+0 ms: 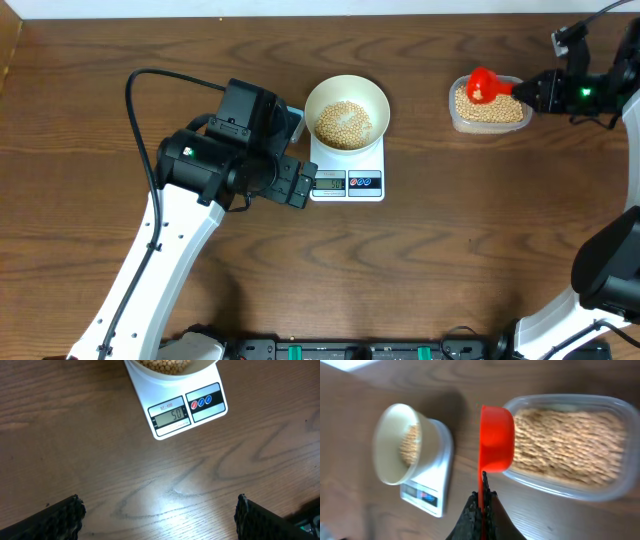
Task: Scoop item into bowl and weigh 50g on scale
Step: 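Lower the red scoop with the right gripper beside the soybean tub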
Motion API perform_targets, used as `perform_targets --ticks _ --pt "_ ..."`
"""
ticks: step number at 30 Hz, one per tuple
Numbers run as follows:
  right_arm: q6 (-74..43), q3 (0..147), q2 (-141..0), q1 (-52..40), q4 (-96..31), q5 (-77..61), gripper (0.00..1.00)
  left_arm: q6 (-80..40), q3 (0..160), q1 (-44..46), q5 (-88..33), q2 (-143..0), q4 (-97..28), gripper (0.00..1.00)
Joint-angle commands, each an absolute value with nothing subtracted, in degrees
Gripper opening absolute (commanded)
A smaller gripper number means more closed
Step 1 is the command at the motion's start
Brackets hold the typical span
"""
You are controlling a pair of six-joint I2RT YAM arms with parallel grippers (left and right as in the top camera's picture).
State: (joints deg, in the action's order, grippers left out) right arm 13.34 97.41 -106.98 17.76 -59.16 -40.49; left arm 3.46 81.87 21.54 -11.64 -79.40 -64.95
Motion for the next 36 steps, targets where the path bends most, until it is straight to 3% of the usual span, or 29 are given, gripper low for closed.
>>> perform_targets --ticks 1,19,36 --pt "15.51 97.89 -105.32 17.34 -59.35 -32.45 0.01 4.27 81.32 21.56 -11.05 -78.98 -65.12 0.98" --pt "21.54 97.91 -103.15 4.91 -53.54 -6.22 0.01 4.27 81.32 21.56 -11.05 -78.98 -65.10 0.98" --pt "21.69 97.86 -97.41 3.86 -56.16 -5.98 0.01 4.27 81.32 21.56 -11.05 -78.98 -65.12 0.98"
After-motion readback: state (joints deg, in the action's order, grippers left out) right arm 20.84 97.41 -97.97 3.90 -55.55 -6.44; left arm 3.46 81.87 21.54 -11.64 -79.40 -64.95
